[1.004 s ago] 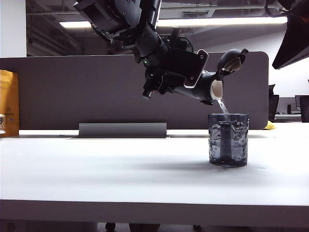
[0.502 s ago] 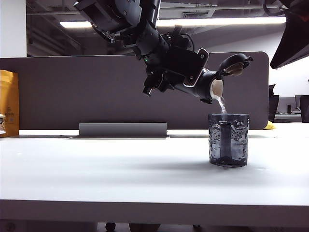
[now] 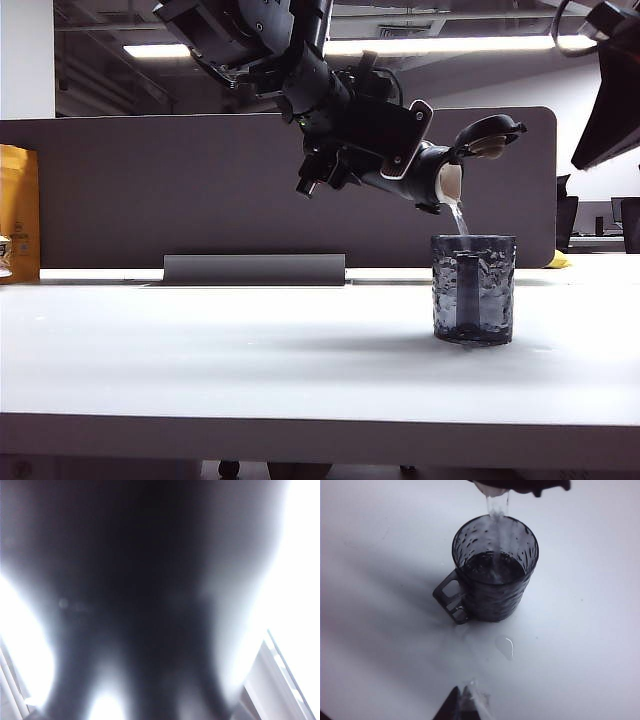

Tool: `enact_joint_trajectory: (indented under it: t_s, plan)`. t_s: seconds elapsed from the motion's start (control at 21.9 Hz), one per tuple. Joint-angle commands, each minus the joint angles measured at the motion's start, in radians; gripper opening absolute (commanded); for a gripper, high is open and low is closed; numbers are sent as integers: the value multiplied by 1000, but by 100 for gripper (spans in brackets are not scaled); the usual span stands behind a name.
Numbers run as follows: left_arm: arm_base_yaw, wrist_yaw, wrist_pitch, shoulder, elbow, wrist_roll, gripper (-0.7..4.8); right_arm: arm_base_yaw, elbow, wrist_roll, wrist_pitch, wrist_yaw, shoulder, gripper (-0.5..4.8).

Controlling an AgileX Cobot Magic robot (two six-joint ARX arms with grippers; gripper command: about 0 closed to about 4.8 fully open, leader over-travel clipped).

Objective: Pick up the black thermos, pour some water into the cup, then place the black thermos back on the table.

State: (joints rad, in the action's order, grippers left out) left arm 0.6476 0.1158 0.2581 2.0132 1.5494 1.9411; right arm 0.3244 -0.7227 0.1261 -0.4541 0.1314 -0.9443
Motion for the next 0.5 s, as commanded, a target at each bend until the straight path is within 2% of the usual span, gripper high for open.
enact_joint_trajectory:
  t_s: [0.05,0.5]
  plan:
    - [7,-16,73,-14,14,-5,-6,0,-1,5,13,1,2,-8]
    - [7,-15,72,-14,14,-12,-6,0,-1,7,16,1,2,-8]
